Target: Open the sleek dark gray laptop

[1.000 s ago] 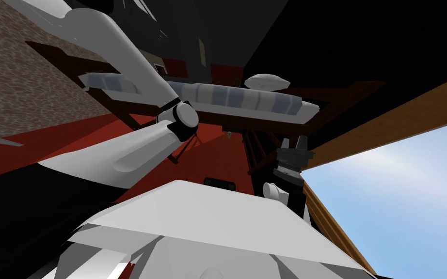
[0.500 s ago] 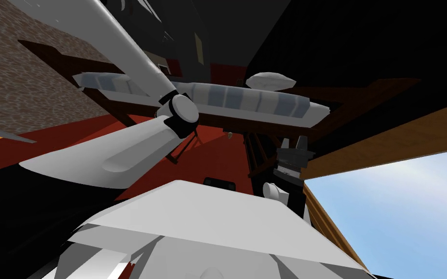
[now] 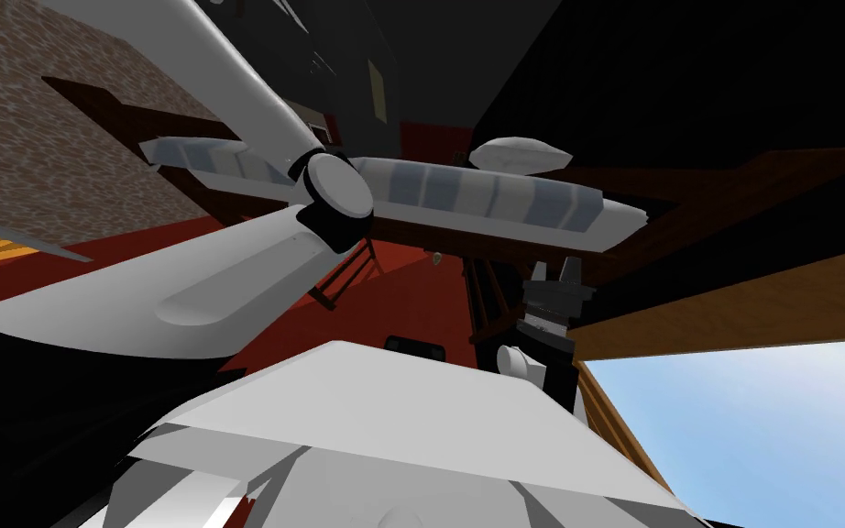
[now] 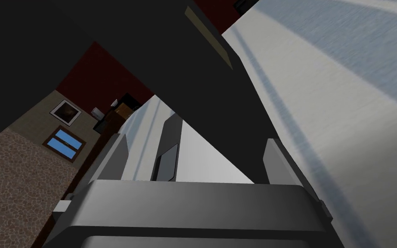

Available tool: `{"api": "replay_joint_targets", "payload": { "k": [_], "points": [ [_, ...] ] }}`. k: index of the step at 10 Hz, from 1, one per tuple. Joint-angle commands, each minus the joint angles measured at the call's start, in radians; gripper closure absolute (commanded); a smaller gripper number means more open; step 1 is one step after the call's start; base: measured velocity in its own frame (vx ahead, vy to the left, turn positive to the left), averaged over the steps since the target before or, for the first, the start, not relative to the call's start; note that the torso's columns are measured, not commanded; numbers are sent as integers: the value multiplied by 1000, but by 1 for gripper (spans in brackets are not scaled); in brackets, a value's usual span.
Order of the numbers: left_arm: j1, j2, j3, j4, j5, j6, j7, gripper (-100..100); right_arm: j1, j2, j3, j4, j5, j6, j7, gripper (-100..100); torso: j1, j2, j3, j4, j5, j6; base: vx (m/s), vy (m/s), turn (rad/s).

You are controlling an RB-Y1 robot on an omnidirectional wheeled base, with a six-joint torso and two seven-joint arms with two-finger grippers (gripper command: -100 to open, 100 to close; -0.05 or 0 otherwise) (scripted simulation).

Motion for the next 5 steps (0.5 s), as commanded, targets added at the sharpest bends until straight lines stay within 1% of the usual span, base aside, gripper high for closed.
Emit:
{"api": "replay_joint_targets", "payload": {
  "k": [1,2,3,4,5],
  "points": [
    [-2,50,-49,50,50,-47,49,-100,0,0,0,0,0,0,0,0,1,0,0,0,1,-1,-66,3,-71],
    [-2,57,-74,76,65,-67,49,-100,0,0,0,0,0,0,0,0,2,4,3,2,1,-1,-81,13,-47],
    [-2,57,-85,93,65,-89,49,-100,0,0,0,0,0,0,0,0,2,5,4,2,1,-2,-40,5,2],
    [-2,57,-85,118,65,-89,49,-100,0,0,0,0,0,0,0,0,1,3,2,2,1,-2,-12,-3,11],
    [-2,110,-133,156,114,-132,97,-100,0,0,0,0,0,0,0,0,1,-1,0,1,1,-2,-73,3,-72]
  ]
}}
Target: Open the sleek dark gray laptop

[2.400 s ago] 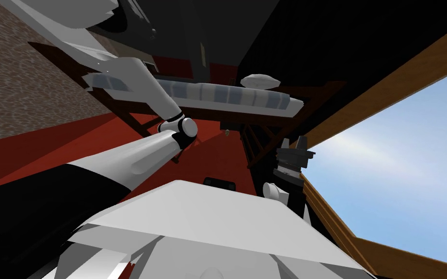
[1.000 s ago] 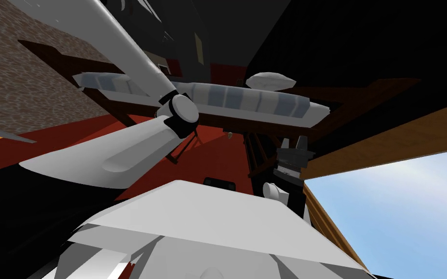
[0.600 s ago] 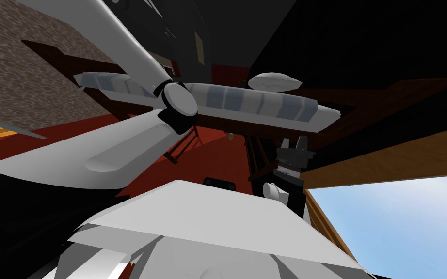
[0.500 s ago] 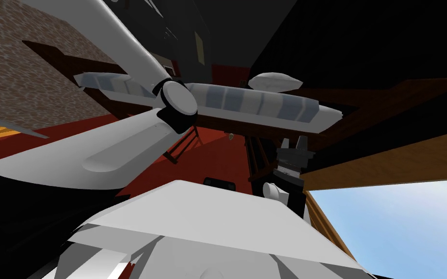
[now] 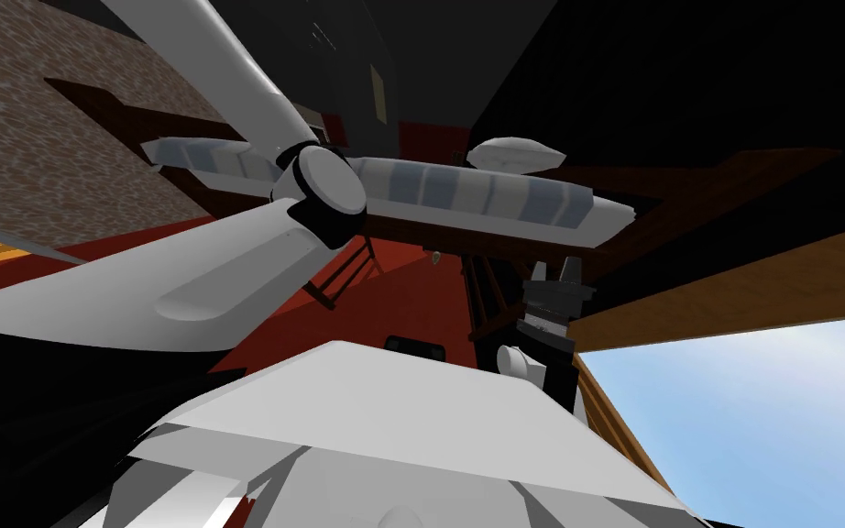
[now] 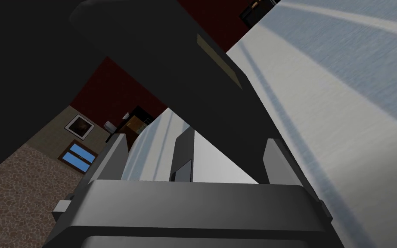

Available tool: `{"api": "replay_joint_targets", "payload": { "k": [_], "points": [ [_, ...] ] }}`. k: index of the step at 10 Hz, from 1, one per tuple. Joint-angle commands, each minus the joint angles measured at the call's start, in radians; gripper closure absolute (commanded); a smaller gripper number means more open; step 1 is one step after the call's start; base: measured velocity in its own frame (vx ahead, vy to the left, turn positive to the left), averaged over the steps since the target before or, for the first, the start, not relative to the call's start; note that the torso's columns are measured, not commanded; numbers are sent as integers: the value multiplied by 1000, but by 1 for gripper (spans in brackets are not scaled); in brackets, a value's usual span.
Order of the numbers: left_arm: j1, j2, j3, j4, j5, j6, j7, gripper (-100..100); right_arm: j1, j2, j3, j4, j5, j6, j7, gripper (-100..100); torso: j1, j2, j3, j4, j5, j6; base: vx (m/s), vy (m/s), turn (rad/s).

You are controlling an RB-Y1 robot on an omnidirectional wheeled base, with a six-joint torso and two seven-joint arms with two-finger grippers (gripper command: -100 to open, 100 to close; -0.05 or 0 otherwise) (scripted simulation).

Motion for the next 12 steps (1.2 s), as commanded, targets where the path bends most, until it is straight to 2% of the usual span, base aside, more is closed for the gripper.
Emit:
{"api": "replay_joint_targets", "payload": {
  "k": [1,2,3,4,5,6,7,8,9,10,11,12],
  "points": [
    [4,54,-83,83,67,-76,48,-100,0,0,0,0,0,0,0,0,0,2,1,0,0,0,-74,7,-47],
    [4,54,-88,112,67,-100,48,-100,0,0,0,0,0,0,0,0,0,2,1,1,0,0,-29,1,7],
    [4,54,-88,130,67,-100,48,-100,0,0,0,0,0,0,0,0,0,0,0,0,0,0,-5,-2,9],
    [3,103,-134,168,117,-148,96,-100,0,0,0,0,0,0,0,0,0,-1,-1,0,0,0,-59,5,-58],
    [3,110,-163,202,132,-173,96,-100,0,0,0,0,0,0,0,0,1,2,1,0,0,0,-72,3,-53],
    [3,110,-174,245,132,-192,96,-100,0,0,0,0,0,0,0,0,0,3,2,1,0,0,-39,0,-3],
    [3,157,-213,279,178,-236,144,-100,0,0,0,0,0,0,0,0,0,2,1,1,0,0,-70,18,-65],
    [3,167,-241,306,197,-262,144,-100,0,0,0,0,0,0,0,0,1,3,2,1,0,0,-82,3,-44],
    [3,167,-260,341,197,-284,144,-100,0,0,0,0,0,0,0,0,0,4,2,1,0,0,-40,-9,6],
    [3,167,-260,366,197,-284,144,-100,0,0,0,0,0,0,0,0,-1,1,1,0,0,0,-6,-5,9],
    [2,214,-309,399,242,-329,192,-100,0,0,0,0,0,0,0,0,-1,-2,-1,-1,0,0,-60,-2,-64],
    [2,223,-337,421,262,-351,192,-100,0,0,0,0,0,0,0,0,0,1,0,0,0,0,-75,4,-44]
  ]
}}
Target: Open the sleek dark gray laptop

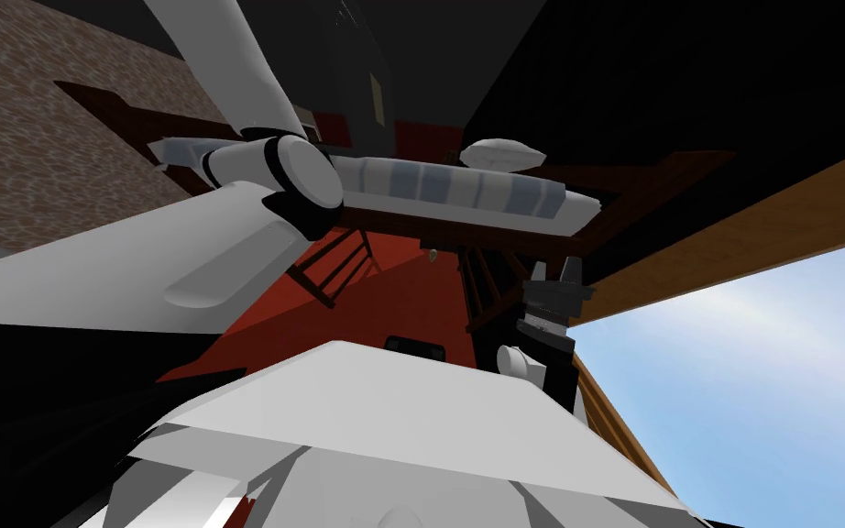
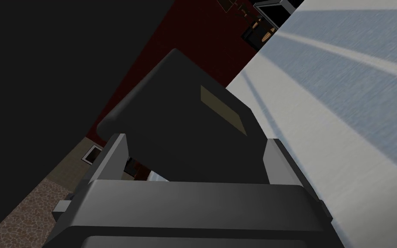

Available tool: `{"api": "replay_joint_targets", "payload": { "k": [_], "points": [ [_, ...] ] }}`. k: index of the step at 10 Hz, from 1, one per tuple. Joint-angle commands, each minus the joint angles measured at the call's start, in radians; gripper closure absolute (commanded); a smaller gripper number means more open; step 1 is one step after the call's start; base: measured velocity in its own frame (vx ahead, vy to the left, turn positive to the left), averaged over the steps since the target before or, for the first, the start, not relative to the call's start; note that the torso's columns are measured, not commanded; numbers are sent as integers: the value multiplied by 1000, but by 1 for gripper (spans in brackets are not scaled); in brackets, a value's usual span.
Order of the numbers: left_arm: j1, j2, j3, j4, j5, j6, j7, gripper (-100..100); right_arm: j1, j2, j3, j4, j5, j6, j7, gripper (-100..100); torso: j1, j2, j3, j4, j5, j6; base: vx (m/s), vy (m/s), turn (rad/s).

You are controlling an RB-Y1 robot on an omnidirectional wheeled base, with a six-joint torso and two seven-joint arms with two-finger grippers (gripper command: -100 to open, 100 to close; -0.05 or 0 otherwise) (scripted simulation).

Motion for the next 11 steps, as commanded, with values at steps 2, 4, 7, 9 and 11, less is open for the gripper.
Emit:
{"api": "replay_joint_targets", "payload": {
  "k": [2,4,7,9,11],
  "points": [
    [-2,35,-59,112,43,-76,24,-100,0,0,0,0,0,0,0,0,1,1,1,1,0,0,-21,2,1],
    [-3,91,-133,158,108,-140,72,-100,0,0,0,0,0,0,0,0,0,2,1,1,0,0,-66,2,-55],
    [-3,91,-145,231,108,-168,72,-100,0,0,0,0,0,0,0,0,-1,-1,0,0,0,0,-16,0,3],
    [-3,148,-222,300,173,-243,120,-100,0,0,0,0,0,0,0,0,2,-1,-1,-2,1,0,-71,7,-57],
    [-3,148,-230,349,173,-261,120,-100,0,0,0,0,0,0,0,0,1,-2,-1,-1,1,0,-25,-5,4]
  ]
}}
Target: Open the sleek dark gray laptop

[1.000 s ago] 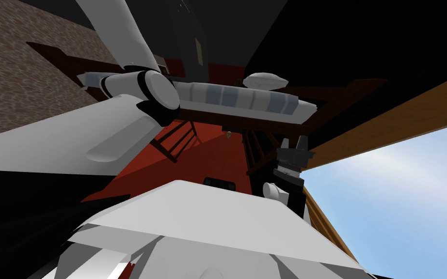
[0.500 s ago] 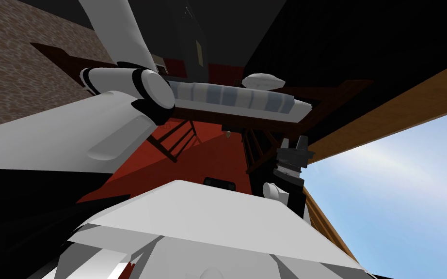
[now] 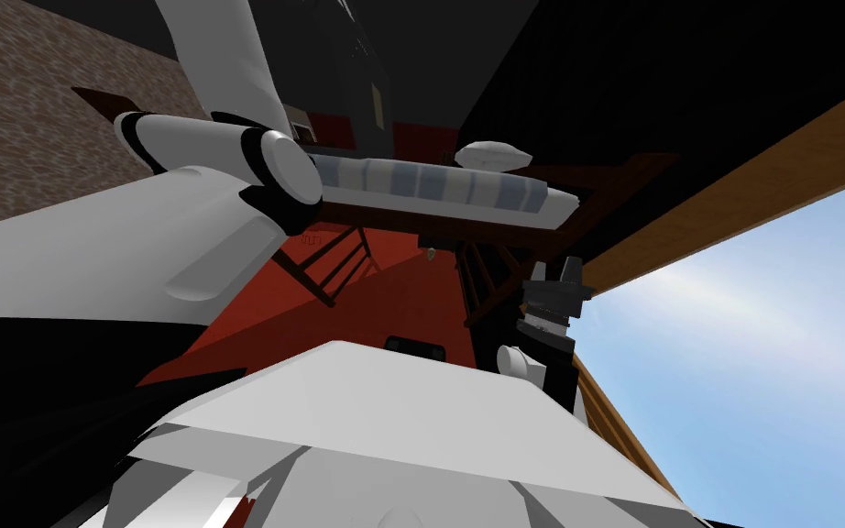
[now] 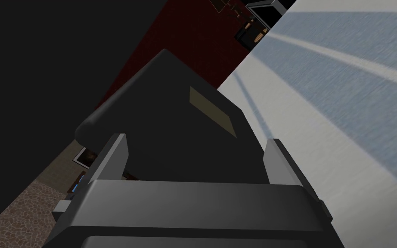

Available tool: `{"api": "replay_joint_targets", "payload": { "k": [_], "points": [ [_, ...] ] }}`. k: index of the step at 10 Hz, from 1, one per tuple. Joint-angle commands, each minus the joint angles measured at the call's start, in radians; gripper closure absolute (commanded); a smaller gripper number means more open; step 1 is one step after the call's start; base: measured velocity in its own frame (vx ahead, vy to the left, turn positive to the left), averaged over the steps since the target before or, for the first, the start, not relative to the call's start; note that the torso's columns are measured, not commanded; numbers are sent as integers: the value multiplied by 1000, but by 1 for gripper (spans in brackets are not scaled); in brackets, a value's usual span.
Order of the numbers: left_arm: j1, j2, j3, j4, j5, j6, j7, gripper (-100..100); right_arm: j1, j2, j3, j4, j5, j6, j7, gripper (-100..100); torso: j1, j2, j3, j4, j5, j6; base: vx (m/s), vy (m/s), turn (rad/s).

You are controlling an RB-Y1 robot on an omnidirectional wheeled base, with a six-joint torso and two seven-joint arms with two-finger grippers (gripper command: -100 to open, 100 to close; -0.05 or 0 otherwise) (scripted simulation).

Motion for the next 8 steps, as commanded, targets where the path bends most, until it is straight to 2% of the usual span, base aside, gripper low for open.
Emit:
{"api": "replay_joint_targets", "payload": {
  "k": [1,2,3,4,5,6,7,8],
  "points": [
    [-2,53,-57,73,52,-59,49,-100,0,0,0,0,0,0,0,0,-1,-1,-1,0,0,0,-62,-2,-67],
    [-2,61,-85,101,69,-82,49,-100,0,0,0,0,0,0,0,0,1,1,0,-1,1,0,-70,-7,-45],
    [-2,61,-95,139,69,-105,49,-100,0,0,0,0,0,0,0,0,2,0,0,-1,1,0,-36,-5,0],
    [-2,61,-95,157,69,-105,49,-100,0,0,0,0,0,0,0,0,2,-1,-1,-1,1,0,-11,1,7],
    [-2,112,-139,188,123,-152,95,-100,0,0,0,0,0,0,0,0,2,-3,-2,-2,1,0,-55,7,-76],
    [-2,117,-169,238,134,-185,97,-100,0,0,0,0,0,0,0,0,3,-1,-2,-2,2,0,-73,-2,-42],
    [-2,117,-181,275,134,-197,97,-100,0,0,0,0,0,0,0,0,4,-1,-1,-1,2,-1,-43,-5,7],
    [-3,167,-219,304,183,-237,140,-100,0,0,0,0,0,0,0,0,3,-2,-2,-1,2,0,-87,4,-68]
  ]
}}
